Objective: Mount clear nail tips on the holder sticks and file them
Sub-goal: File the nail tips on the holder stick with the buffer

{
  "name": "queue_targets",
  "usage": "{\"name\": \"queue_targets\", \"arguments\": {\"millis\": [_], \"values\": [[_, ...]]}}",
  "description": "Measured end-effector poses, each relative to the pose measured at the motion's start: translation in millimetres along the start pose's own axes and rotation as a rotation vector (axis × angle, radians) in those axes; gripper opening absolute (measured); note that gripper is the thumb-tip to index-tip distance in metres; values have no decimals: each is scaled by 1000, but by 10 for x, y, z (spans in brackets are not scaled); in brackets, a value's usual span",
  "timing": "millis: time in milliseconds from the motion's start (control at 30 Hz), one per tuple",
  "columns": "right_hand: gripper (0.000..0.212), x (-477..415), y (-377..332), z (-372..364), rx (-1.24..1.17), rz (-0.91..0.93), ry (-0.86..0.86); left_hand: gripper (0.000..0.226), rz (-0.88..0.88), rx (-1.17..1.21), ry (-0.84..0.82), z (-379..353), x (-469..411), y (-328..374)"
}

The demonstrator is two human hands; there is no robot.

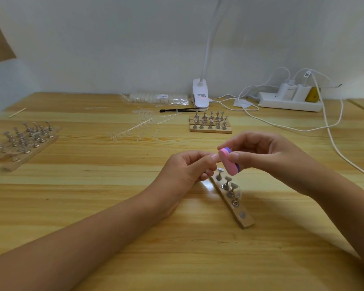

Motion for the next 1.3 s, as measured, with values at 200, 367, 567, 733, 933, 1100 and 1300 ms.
{"name": "queue_targets", "arguments": {"millis": [200,367,567,733,933,1100,1300], "values": [[31,2,-10,12,24,14,14,21,10,-49,-12,-31,2,2],[30,1,-25,21,9,40,47,16,3,-80,-19,-38,-2,4],[31,1,-41,-31,-7,61,40,26,20,45,16,20,-20,0],[35,-10,-7,-60,-40,80,113,32,10,68,40,37,-28,-1],[28,-9,-29,21,-103,118,172,36,4,29,10,-6,-8,7],[27,-12,-19,-47,-76,62,20,29,17,87,29,2,-16,8],[29,-11,-43,-10,-87,123,169,39,-22,-20,1,-6,-5,19]]}}
Point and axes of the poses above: each hand's wrist, its own x-axis away from the middle knuckle, its own z-axis out of the back of the hand, y = z × x, the point moved 9 cm from there along -x, towards the middle knuckle, and after that the axes turned 5 degrees about -y, right-handed, at the moved point
